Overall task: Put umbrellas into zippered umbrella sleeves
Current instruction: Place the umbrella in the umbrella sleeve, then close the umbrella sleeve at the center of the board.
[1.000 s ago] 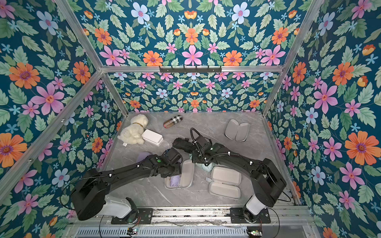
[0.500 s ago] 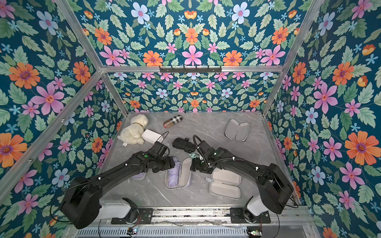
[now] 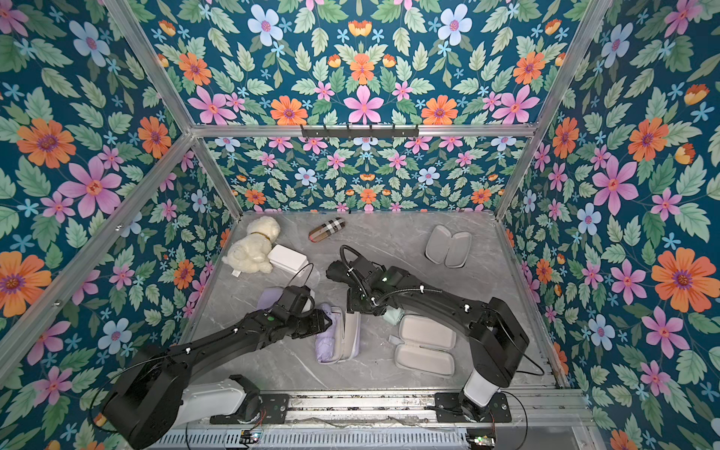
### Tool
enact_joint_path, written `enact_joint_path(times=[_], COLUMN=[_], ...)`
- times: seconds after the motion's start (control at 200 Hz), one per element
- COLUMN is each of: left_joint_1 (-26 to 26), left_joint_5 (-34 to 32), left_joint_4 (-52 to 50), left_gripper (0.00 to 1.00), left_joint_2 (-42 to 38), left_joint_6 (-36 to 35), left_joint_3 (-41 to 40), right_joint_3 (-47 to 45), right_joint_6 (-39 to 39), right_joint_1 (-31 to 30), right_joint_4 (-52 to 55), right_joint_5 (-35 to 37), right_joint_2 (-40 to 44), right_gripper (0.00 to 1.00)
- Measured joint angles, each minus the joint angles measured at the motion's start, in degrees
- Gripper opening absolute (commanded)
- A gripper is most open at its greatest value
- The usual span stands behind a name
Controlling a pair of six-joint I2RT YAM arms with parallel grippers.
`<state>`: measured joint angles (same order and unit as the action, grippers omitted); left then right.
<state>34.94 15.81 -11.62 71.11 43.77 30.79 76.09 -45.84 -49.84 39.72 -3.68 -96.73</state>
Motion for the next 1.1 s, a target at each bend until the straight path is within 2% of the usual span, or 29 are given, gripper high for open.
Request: enact_joint_path(times=[0.1, 0.235, 0.37, 0.525, 0.7, 0.905, 1.1], left_joint_1=[-1.09, -4.96, -7.39, -7.54, -7.13, -6.16, -6.08], left_joint_5=[0.85, 1.18, 2.21, 5.51, 8.11, 10.19, 12.13], left_joint_4=[-1.79, -4.0, -3.69, -0.15, 6.36, 12.39, 16.55], left_gripper=[0.77, 0.75, 0.67, 0.59, 0.53, 0.46, 0.35], left_joint_2=[-1.66, -5.29, -8.61, -7.52, -6.34, -5.38, -4.96], left_joint_6=[0.26, -0.5, -0.2, 0.92, 2.49, 4.15, 5.4], left_joint_3=[1.92, 1.4, -3.04, -6.54, -8.81, -10.99, -12.76], right_joint_3=[0.63, -3.26, -13.14, -19.63, -19.47, -14.25, -15.8], right_joint_6=[0.59, 0.5, -1.75, -4.15, -4.74, -3.23, -4.85], right_joint_1=[-0.2, 0.02, 2.67, 4.26, 4.17, 0.0, -0.72], right_joint_4=[3.28, 3.19, -4.37, -12.55, -22.03, -27.56, -33.35], right_joint_5=[1.14, 0.07, -8.55, -16.9, -23.56, -25.24, -26.25], right_joint_2=[-1.25, 2.73, 8.68, 9.2, 5.25, 2.51, -3.67], right_gripper=[0.7, 0.73, 0.76, 0.76, 0.76, 0.76, 0.74])
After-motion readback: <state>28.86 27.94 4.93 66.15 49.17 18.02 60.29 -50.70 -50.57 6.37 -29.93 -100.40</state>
